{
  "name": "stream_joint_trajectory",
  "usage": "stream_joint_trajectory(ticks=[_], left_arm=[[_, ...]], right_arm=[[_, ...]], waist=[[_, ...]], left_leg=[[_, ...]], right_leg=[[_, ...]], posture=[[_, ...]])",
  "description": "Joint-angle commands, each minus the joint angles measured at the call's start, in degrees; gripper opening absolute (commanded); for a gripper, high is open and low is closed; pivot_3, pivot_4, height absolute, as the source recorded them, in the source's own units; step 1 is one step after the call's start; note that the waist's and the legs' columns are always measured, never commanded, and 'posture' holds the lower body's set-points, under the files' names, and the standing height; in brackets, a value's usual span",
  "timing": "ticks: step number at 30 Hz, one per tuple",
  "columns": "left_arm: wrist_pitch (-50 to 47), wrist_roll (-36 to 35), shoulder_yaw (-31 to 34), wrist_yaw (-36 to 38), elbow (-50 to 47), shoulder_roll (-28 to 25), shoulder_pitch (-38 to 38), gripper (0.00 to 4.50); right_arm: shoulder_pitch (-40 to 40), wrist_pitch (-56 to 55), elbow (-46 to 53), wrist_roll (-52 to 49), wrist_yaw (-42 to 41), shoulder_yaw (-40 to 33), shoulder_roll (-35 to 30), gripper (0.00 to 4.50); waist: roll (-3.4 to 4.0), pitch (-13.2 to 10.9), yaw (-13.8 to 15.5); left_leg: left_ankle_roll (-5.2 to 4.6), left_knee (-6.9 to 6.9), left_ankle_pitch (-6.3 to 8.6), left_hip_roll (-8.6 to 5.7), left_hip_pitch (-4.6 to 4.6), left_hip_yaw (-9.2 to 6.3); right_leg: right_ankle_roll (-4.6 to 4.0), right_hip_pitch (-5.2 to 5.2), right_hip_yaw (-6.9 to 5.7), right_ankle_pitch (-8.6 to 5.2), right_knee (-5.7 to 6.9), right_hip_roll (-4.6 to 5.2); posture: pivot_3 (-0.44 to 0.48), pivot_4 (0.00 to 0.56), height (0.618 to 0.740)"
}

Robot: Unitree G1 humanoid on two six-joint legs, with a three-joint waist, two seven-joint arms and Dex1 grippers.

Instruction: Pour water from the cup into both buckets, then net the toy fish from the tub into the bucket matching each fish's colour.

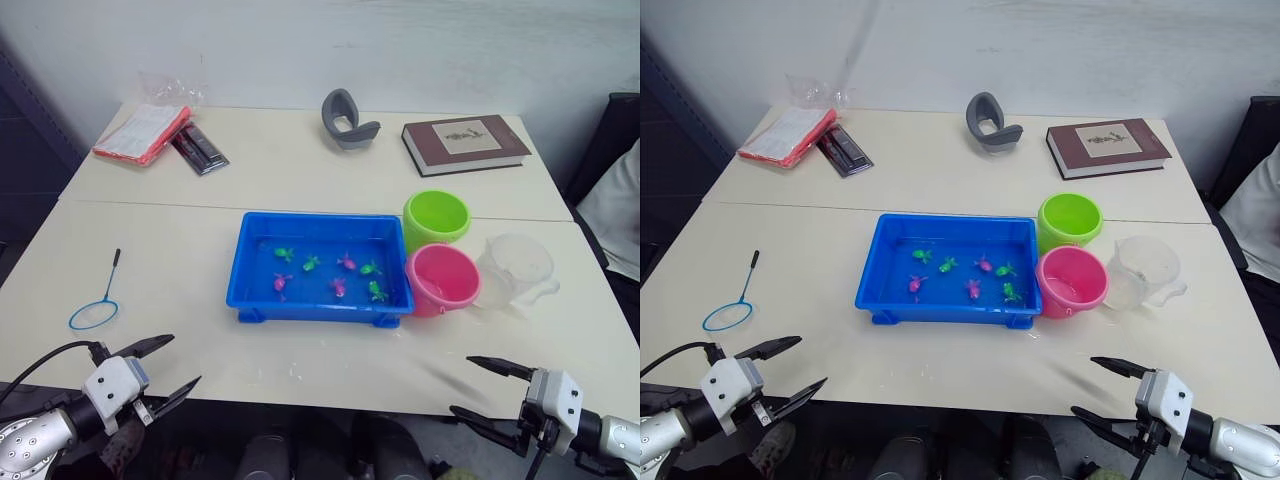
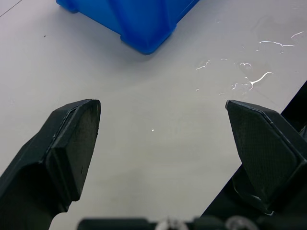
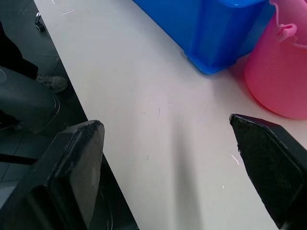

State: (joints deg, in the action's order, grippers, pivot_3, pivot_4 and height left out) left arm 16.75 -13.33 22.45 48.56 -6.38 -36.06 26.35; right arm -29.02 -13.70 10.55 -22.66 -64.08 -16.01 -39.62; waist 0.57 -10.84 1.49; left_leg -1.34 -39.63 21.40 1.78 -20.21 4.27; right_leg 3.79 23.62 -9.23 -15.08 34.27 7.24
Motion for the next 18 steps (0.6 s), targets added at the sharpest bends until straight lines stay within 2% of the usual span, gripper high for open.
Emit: stream_joint_trajectory(ticks=[1,3,4,7,14,18], left_arm=[[-8.1,-8.1,-0.6,2.0,-5.2,-2.2,0.0,4.50],[-20.7,-19.0,-2.8,5.8,-12.8,-5.9,-0.9,4.50],[-24.3,-21.7,-3.5,6.5,-15.2,-6.9,-1.7,4.50],[-28.0,-23.6,-4.5,5.4,-18.2,-7.6,-5.3,4.50],[-32.8,-23.7,-7.0,4.2,-21.2,-7.7,-14.1,4.50],[-35.1,-23.7,-8.7,4.5,-22.0,-7.9,-16.7,4.50]], right_arm=[[-0.6,1.3,2.1,-2.6,5.7,-2.7,3.7,4.44],[-1.2,5.2,3.6,-5.7,14.9,-6.7,9.0,4.44],[-1.4,6.7,4.2,-6.2,17.9,-8.1,11.0,4.44],[-0.7,9.7,4.5,-6.1,23.7,-10.0,13.9,4.44],[6.9,15.6,0.6,-2.4,40.0,-12.6,18.9,4.44],[12.5,14.5,-3.9,-0.8,43.3,-11.6,20.9,4.44]], waist=[[0.00,0.0,0.0],[-0.24,0.0,0.4],[-0.12,0.0,0.5],[0.48,0.0,0.3],[0.47,0.0,-0.7],[0.48,0.0,-0.7]], left_leg=[[0.00,0.00,0.00,0.00,0.00,0.00],[0.05,0.01,-0.02,0.06,-0.02,-0.04],[0.15,0.00,-0.04,0.08,-0.04,-0.17],[0.09,-0.01,-0.04,-0.10,-0.02,-0.11],[0.18,0.01,-0.13,-0.02,0.05,0.13],[0.19,0.01,-0.15,-0.03,0.08,0.19]], right_leg=[[0.00,0.00,0.00,0.00,0.00,0.00],[-0.03,0.02,-0.02,-0.02,0.06,-0.03],[-0.09,0.03,-0.08,-0.05,0.14,-0.03],[-0.02,0.02,0.08,-0.01,0.12,0.15],[-0.04,0.05,0.19,-0.02,0.36,-0.10],[-0.06,0.11,0.26,-0.03,0.44,-0.15]], posture=[[0.000,0.150,0.740],[0.000,0.150,0.740],[0.000,0.150,0.740],[0.000,0.150,0.740],[0.000,0.150,0.740],[0.000,0.150,0.740]])
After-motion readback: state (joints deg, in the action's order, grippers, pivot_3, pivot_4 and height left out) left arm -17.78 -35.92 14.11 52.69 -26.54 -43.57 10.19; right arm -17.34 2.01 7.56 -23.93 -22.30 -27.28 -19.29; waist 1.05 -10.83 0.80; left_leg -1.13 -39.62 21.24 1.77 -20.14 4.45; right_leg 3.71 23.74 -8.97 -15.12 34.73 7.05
